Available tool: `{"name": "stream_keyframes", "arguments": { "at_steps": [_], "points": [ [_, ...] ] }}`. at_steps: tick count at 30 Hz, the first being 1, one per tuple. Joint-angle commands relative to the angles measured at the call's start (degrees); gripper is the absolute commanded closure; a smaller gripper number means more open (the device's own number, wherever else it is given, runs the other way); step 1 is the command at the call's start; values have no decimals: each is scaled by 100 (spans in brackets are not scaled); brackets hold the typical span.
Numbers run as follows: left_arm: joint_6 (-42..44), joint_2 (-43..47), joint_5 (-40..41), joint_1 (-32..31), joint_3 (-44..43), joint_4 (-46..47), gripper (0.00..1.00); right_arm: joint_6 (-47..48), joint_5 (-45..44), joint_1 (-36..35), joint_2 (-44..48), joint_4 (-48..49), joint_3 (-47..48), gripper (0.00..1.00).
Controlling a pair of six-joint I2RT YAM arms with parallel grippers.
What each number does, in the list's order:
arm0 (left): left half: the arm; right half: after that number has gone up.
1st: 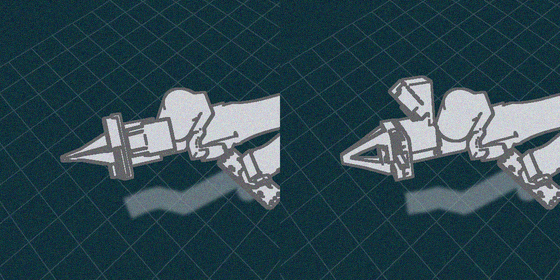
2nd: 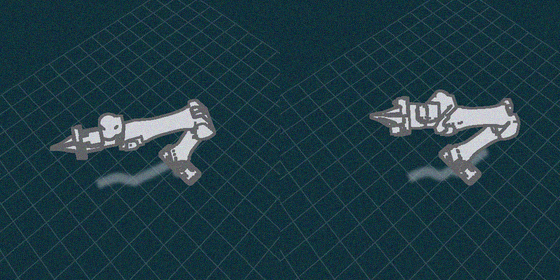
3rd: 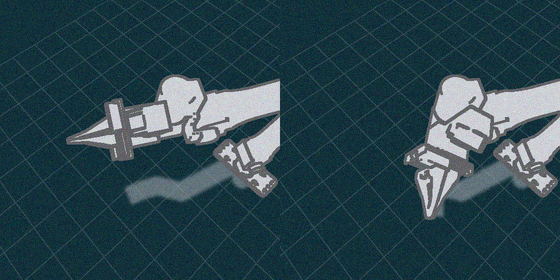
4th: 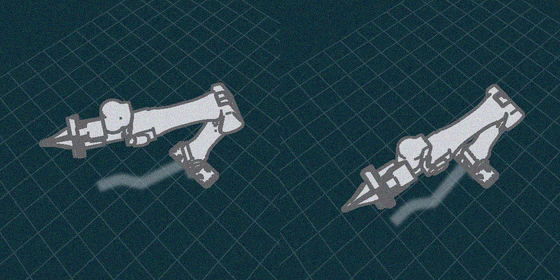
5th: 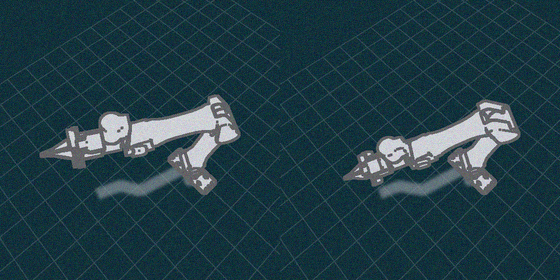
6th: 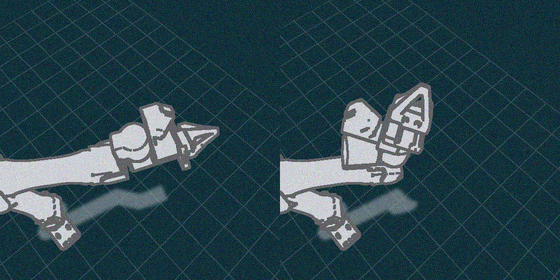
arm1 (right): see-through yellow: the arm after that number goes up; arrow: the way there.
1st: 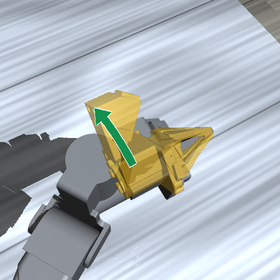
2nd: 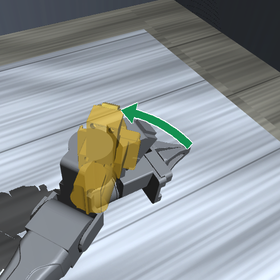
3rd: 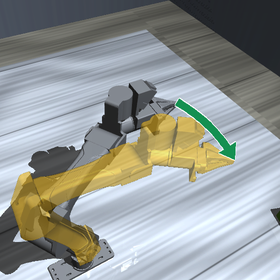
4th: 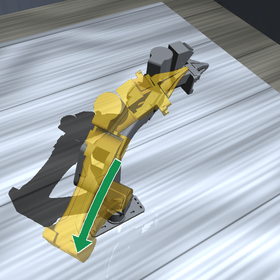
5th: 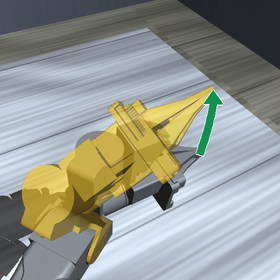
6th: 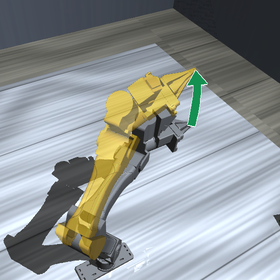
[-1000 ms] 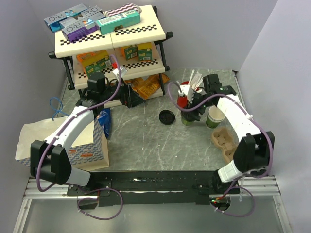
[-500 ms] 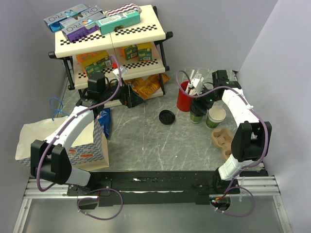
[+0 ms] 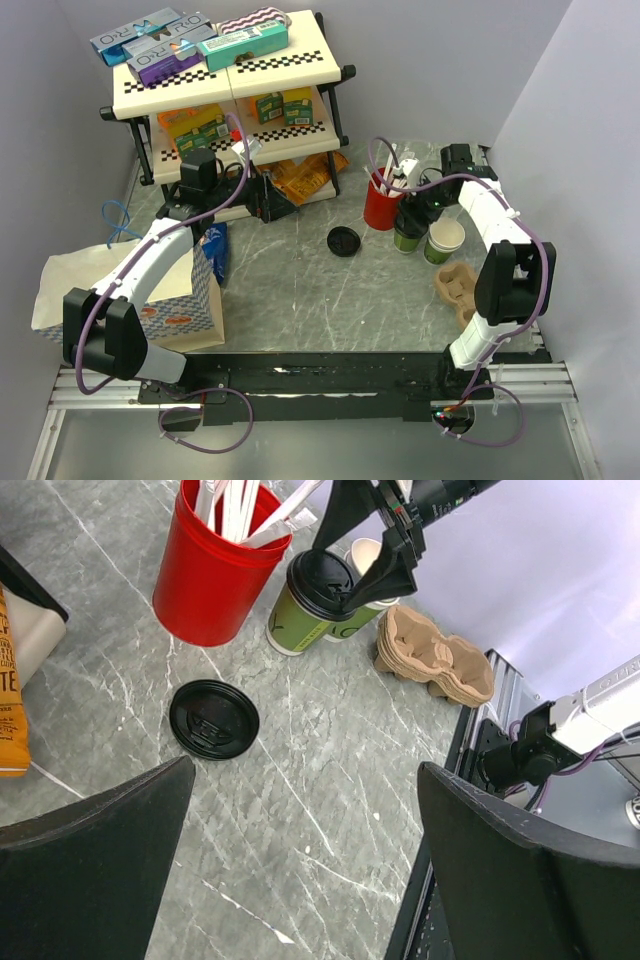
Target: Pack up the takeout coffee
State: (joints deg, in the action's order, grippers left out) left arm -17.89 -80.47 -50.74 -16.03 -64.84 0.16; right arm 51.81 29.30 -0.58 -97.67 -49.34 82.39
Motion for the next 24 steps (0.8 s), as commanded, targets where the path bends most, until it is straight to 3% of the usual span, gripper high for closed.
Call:
{"name": "stream_keyframes", "arguments": {
  "at_steps": [1, 4, 16, 18, 24],
  "points": [
    [-57, 84, -164, 21, -99, 203, 0, -215, 23, 32, 46, 135, 242, 17],
    [-66, 84, -182, 21, -82, 230, 1, -303, 15, 32, 116, 126, 269, 11],
    [-294, 110, -278, 12, -29, 493, 1, -514, -3, 32, 353, -57, 278, 7],
    [-373, 136, -305, 12, -3, 546, 1, -706, 23, 179, 581, -93, 321, 0],
    [-944, 294, -261, 4, 112, 959, 0, -884, 120, 295, 1442, -936, 358, 0]
  ]
}}
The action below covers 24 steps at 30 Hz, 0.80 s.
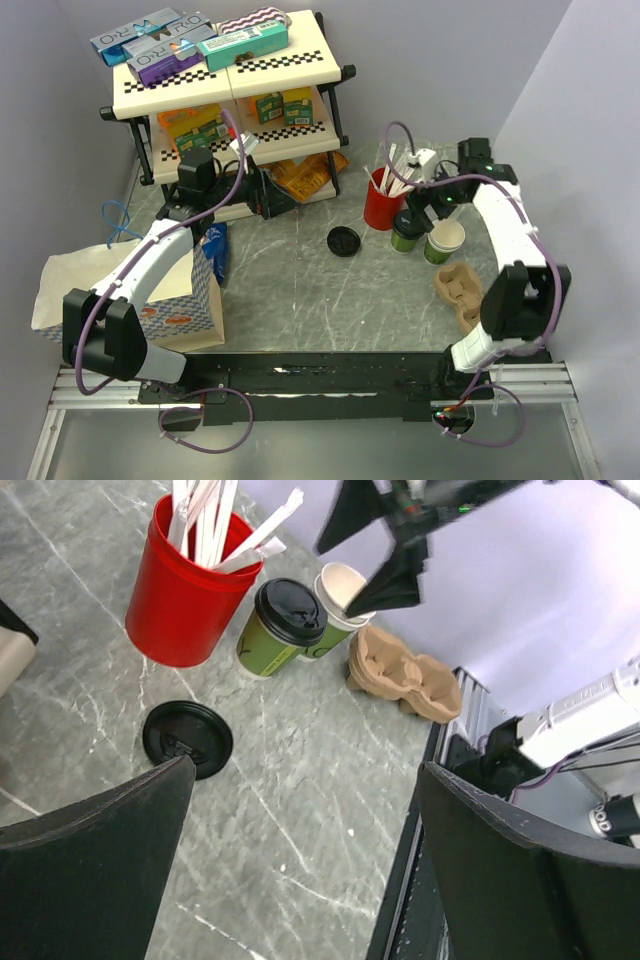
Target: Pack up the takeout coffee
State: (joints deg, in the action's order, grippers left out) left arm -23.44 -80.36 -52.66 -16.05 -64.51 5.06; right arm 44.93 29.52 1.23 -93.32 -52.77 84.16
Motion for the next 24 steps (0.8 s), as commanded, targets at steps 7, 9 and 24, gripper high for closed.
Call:
{"name": "stream_keyframes", "arguments": {
  "at_steps": [7, 9, 24],
  "points": [
    [102, 538, 212, 6, -123, -22, 1, -230, -419, 202, 2554, -1111, -918, 1],
    [164, 635, 222, -3, -141, -101, 0, -213, -569, 263, 2906, -1391, -1269, 1],
    [-345, 829, 11, 6, 308, 382, 1, 482, -1563, 2056, 2812, -1219, -2923, 24]
  ]
}}
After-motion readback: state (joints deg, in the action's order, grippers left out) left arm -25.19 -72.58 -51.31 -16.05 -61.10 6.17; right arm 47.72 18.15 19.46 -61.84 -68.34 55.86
